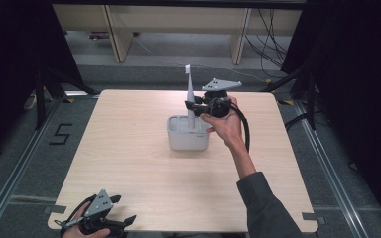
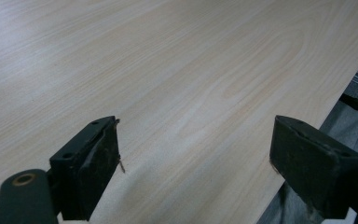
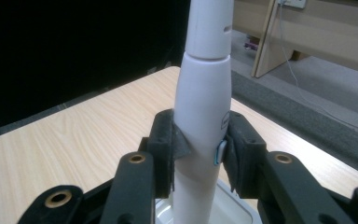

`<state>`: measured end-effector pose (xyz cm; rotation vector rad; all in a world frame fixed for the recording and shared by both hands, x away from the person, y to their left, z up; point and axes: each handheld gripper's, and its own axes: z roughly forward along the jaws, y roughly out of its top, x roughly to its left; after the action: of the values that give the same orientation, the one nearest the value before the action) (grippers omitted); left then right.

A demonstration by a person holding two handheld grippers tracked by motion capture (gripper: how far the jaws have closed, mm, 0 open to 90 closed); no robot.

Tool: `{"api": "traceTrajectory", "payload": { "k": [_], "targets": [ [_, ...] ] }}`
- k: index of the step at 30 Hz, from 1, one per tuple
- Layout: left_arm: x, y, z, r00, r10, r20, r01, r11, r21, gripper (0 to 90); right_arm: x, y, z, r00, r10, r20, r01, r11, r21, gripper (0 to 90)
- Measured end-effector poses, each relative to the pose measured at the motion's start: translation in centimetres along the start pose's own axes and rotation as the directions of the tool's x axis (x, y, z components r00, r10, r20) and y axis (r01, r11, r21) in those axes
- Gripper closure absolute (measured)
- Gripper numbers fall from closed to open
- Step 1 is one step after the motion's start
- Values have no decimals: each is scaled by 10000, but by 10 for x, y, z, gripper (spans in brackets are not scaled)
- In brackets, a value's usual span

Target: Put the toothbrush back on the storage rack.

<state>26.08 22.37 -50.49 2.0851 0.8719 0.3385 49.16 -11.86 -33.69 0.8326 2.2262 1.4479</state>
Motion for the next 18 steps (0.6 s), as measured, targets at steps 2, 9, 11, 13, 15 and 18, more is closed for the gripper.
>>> {"api": "traceTrajectory", "payload": {
  "k": [2, 9, 11, 13, 15, 18],
  "targets": [
    [0, 0, 0, 10000, -20, 35, 20, 10000, -12, 151, -2, 0, 2, 9998, -178, 37, 178, 9998, -30, 668],
    [0, 0, 0, 10000, -35, 43, 35, 10000, -28, 151, -5, -8, 16, 9996, 41, 277, -45, 9998, 173, 669],
    [0, 0, 0, 10000, -37, 41, 37, 10000, -50, 151, -6, -10, 18, 9996, 135, 254, -144, 9992, 373, 668],
    [-1, 0, 1, 9998, -186, 34, 187, 9997, -186, 151, -8, -11, 20, 9994, -103, 339, 91, 9993, 375, 668],
    [0, 0, 0, 10000, -31, 42, 31, 10000, -38, 151, -8, -13, 23, 9993, -70, 357, 56, 9991, 416, 668],
    [0, 0, 0, 10000, -18, 44, 18, 10000, -41, 151, -7, -15, 29, 9995, -109, 290, 89, 9978, 656, 668]
  ]
}}
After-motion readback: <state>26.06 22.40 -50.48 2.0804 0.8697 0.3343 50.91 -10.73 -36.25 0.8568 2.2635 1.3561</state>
